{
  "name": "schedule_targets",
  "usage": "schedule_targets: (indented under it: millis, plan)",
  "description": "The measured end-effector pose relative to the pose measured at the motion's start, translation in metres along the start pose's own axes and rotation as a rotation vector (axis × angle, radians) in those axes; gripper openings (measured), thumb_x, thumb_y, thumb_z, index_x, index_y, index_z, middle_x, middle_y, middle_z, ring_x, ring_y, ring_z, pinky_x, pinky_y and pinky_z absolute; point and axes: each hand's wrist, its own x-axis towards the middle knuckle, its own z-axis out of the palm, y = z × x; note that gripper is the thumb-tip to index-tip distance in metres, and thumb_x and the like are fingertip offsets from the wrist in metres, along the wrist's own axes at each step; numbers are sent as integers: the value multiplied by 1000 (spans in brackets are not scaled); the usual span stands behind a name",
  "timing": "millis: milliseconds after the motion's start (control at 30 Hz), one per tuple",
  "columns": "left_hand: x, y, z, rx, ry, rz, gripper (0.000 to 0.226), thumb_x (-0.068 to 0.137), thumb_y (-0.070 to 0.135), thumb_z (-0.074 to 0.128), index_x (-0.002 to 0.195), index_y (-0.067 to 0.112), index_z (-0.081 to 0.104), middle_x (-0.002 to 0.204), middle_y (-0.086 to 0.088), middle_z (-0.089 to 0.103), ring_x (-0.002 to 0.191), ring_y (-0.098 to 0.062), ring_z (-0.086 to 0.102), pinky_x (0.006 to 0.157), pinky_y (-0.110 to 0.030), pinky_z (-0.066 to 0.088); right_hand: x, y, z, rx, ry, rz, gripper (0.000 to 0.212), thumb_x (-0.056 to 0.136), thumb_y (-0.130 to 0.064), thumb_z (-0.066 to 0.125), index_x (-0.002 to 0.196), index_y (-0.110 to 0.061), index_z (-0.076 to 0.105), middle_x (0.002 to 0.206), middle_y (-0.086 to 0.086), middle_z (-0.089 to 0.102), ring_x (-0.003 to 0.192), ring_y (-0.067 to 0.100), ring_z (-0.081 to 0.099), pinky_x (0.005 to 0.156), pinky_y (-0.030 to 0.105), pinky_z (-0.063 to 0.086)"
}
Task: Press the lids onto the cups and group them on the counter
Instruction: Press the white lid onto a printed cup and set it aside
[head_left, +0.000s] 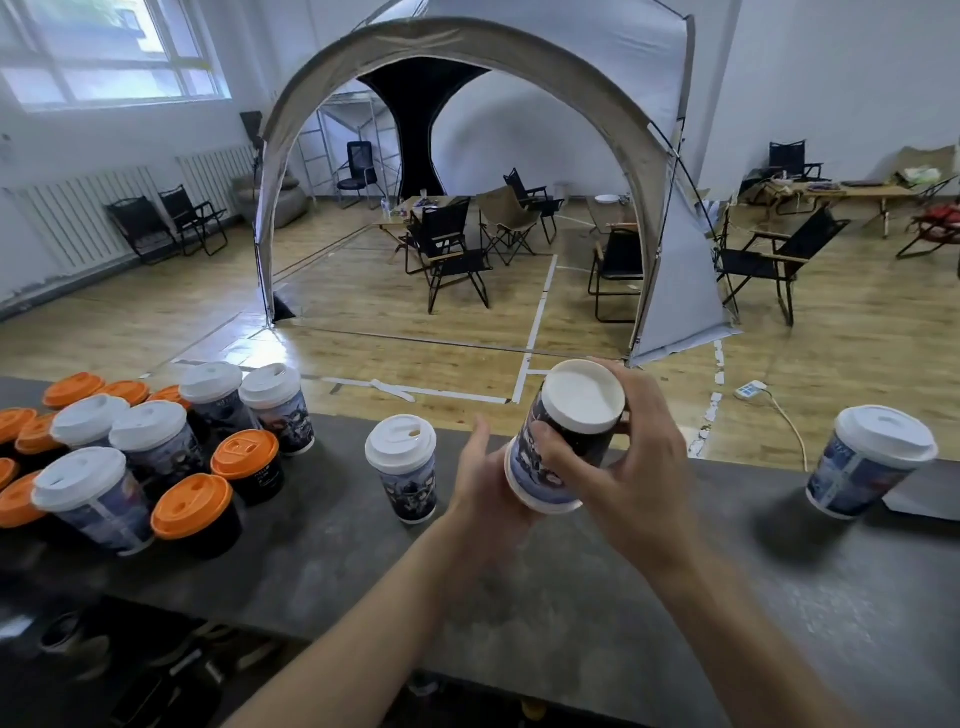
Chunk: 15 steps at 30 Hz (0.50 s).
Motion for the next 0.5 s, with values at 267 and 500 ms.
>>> schedule_targets:
  millis: [267, 500]
  plan:
    - [-25, 29, 5, 182, 43, 90, 87, 95, 77, 21, 141, 12, 56, 130, -16, 68, 116, -34, 66, 82, -39, 60, 4, -23, 21, -21, 120, -200, 68, 75, -48, 81, 126, -7, 60, 121, -2, 60, 109, 18, 58, 92, 25, 47]
    - [-70, 125, -10, 515, 317, 697, 80, 67, 50, 89, 132, 15, 57, 126, -14, 68, 110, -29, 69, 84, -43, 61, -15, -7, 80, 127, -173, -148, 83, 74, -31, 92, 141, -12, 47, 148, -1, 53, 133, 18, 56, 103, 27, 48]
